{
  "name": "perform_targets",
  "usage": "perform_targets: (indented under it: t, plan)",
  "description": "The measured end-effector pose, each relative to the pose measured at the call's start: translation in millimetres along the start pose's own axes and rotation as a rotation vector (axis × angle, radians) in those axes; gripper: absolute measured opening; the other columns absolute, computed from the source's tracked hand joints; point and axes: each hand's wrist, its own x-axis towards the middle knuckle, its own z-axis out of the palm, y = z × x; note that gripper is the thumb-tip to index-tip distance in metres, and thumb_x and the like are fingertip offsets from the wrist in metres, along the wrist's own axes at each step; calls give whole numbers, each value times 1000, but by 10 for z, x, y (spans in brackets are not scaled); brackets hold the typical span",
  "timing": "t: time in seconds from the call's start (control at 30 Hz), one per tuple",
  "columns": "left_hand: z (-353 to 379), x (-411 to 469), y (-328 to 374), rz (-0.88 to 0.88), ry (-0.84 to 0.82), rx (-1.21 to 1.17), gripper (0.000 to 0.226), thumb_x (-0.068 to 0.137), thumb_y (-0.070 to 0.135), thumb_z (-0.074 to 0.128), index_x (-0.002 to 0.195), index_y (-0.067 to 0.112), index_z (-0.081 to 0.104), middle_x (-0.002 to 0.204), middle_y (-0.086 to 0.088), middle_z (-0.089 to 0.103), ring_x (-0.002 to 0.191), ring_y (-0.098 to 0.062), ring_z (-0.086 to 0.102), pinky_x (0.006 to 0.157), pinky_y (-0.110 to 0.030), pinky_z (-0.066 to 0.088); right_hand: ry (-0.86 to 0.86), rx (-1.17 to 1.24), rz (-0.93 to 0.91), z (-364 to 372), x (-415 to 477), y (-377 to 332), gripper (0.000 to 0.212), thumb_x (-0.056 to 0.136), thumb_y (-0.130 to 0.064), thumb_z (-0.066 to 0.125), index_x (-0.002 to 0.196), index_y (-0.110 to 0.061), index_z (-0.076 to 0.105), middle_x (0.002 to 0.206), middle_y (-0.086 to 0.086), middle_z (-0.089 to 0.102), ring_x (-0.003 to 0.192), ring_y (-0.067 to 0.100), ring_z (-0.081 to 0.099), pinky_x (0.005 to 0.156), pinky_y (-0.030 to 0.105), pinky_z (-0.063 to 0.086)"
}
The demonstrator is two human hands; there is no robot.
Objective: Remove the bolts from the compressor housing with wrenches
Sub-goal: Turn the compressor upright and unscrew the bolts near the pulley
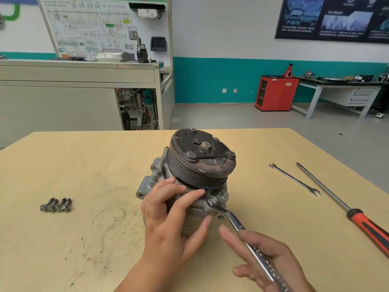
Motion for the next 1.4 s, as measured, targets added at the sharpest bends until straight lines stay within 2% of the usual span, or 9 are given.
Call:
perform_targets:
  t: [0.13, 0.23, 0.43, 0.63, 0.7, 0.83, 0.93, 1.03, 1.4]
  plan:
    - [3, 7, -7, 31, 0, 16, 34, 79, 32, 65, 112, 27, 59, 111, -2, 38, 122, -21, 39, 100, -52, 37, 16, 54, -57, -47, 51, 29, 14, 58, -21, 81, 52, -11, 73, 73, 12, 72, 90, 38, 65, 33, 17, 38]
    - [1, 10, -11, 40, -3, 12, 33, 78, 32, 65, 110, 28, 60, 111, -3, 38, 122, -21, 39, 100, -52, 36, 42, -103, -287, -125, 124, 32, 61, 37, -68, 80, 77, -23, 69, 64, 12, 72, 54, 28, 68, 37, 10, 36]
    - [-21, -5, -40, 45, -3, -47, 29, 81, 31, 64, 109, 25, 58, 111, 0, 40, 120, -24, 43, 98, -54, 38, 265, 142, -299, -400, 685, -44, 22, 91, -25, 48, 85, -10, 64, 51, -1, 36, 40, 7, 34, 43, 20, 26]
    - [-153, 47, -204, 44, 122, -229, 19, 96, 33, 51, 106, 17, 57, 117, 12, 46, 122, -13, 46, 107, -34, 36, 79, 536, -330, -549, 774, -215, 30, 82, -34, 54, 69, -13, 70, 43, -4, 41, 36, 6, 36, 39, 18, 33]
    - [-188, 84, -270, -60, 188, -195, 19, 96, 35, 51, 106, 20, 56, 122, 13, 46, 122, -11, 47, 107, -32, 35, -220, 760, -389, -647, 618, -71, 36, 93, -30, 49, 91, 1, 67, 66, 15, 59, 60, 21, 58, 59, 31, 44]
    - [-197, 121, -285, -254, 180, -250, 24, 92, 50, 53, 99, 27, 59, 114, 13, 47, 121, -10, 49, 100, -21, 39, -32, 628, -417, -630, 206, -40, 45, 103, -10, 15, 129, 25, 26, 127, 53, 27, 124, 57, 29, 98, 50, 24]
    - [-168, 141, -242, -325, 178, -302, 16, 85, 48, 64, 91, 34, 59, 110, 12, 48, 114, -11, 53, 91, -16, 40, -13, 244, -527, -509, 115, 40, 51, 74, -53, 70, 103, -12, 72, 97, 26, 69, 96, 35, 66, 72, 24, 52]
    - [-134, 149, -222, -358, 184, -333, 11, 79, 34, 64, 86, 40, 59, 107, 11, 47, 112, -11, 54, 95, -20, 39, 46, -87, -438, -272, 84, -79, 57, 26, -82, 72, 70, -46, 73, 74, -5, 74, 71, 13, 72, 45, 11, 45]
    - [-89, 113, -161, -351, 215, -377, 24, 85, 30, 60, 96, 51, 60, 112, 16, 44, 117, -3, 50, 103, -19, 35, 22, -105, -515, -293, 252, 36, 44, 47, -65, 78, 73, -29, 76, 70, 10, 73, 58, 23, 70, 43, 9, 41]
